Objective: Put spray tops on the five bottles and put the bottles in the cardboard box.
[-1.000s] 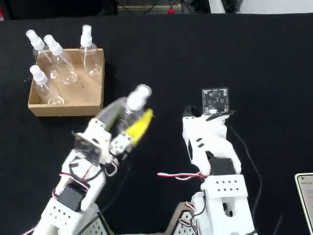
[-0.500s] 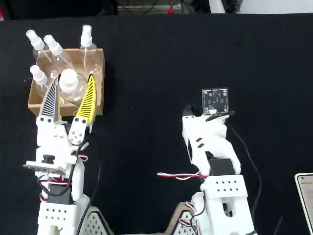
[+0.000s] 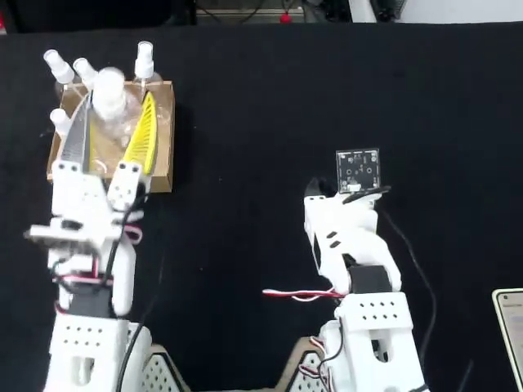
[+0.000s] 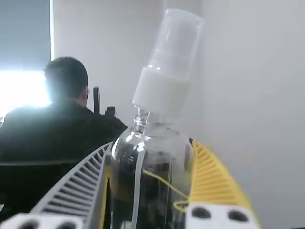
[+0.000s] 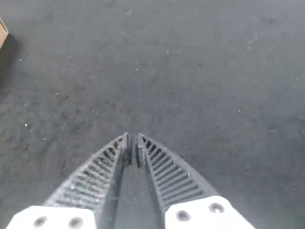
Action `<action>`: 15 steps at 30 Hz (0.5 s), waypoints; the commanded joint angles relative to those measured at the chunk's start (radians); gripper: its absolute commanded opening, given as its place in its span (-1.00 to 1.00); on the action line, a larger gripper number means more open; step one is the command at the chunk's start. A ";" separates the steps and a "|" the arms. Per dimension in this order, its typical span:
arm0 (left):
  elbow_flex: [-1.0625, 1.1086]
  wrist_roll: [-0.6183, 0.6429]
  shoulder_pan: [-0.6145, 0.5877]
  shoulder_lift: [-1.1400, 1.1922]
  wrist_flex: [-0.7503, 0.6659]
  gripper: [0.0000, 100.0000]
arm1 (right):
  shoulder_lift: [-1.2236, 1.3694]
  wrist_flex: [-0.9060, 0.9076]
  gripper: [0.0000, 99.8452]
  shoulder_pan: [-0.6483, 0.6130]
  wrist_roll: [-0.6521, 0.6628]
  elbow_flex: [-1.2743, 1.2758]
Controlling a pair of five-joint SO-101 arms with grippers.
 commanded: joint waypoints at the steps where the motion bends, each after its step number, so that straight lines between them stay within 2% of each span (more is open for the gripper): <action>1: -0.127 0.002 -0.007 0.184 -0.021 -0.85 | 0.002 -0.021 -0.98 0.009 -0.002 -0.005; 6: -0.137 0.003 -0.007 0.341 -0.038 -0.85 | 0.002 -0.021 -0.98 0.009 -0.002 -0.005; 15: -0.042 0.005 -0.077 0.689 -0.577 -0.85 | 0.002 -0.025 -0.98 0.009 -0.002 0.002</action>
